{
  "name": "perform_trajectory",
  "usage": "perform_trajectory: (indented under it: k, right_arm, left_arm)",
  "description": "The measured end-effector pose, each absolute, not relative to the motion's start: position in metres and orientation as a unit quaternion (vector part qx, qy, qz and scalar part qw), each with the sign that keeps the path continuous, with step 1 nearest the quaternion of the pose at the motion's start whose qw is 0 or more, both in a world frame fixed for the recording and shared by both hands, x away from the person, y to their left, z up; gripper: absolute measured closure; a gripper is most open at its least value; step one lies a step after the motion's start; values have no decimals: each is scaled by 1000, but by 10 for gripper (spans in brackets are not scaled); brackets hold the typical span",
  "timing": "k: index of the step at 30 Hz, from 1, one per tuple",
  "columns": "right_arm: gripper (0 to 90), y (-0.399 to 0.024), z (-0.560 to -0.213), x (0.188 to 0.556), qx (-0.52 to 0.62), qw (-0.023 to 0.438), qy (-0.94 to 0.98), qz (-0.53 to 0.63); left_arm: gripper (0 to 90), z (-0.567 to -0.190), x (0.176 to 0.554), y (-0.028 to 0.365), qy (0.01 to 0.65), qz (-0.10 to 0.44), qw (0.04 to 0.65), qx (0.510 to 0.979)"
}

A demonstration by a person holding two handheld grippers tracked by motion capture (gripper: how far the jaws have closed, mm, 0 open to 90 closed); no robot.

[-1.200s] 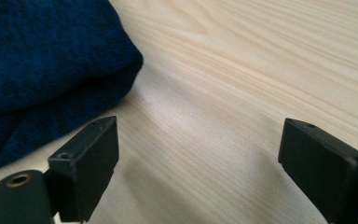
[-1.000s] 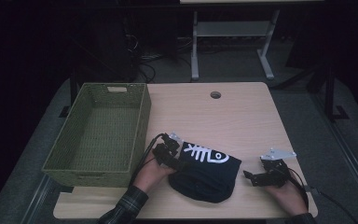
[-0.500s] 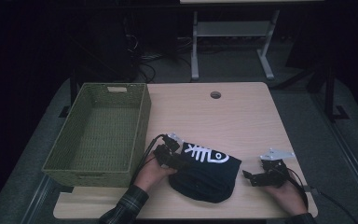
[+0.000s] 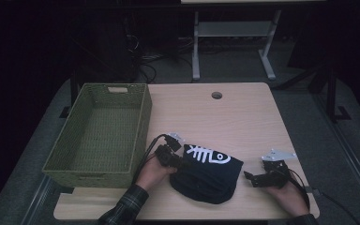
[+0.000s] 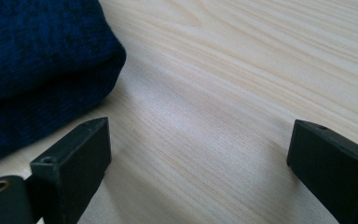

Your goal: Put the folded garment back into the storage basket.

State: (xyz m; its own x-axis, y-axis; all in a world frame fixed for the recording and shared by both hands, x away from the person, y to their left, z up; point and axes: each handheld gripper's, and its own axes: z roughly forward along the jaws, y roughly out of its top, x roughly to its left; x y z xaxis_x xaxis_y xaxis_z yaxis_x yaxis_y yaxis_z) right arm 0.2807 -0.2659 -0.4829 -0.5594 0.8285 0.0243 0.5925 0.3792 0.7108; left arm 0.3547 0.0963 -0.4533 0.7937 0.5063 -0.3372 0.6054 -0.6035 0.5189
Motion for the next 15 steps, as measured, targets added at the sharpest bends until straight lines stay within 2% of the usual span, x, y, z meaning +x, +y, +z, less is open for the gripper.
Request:
perform_trajectory:
  k: [15]
  right_arm:
    - [57, -266, -483, 280, 440, 169, 812, 345]
  left_arm:
    - [758, -430, 353, 94, 311, -72, 330, 888]
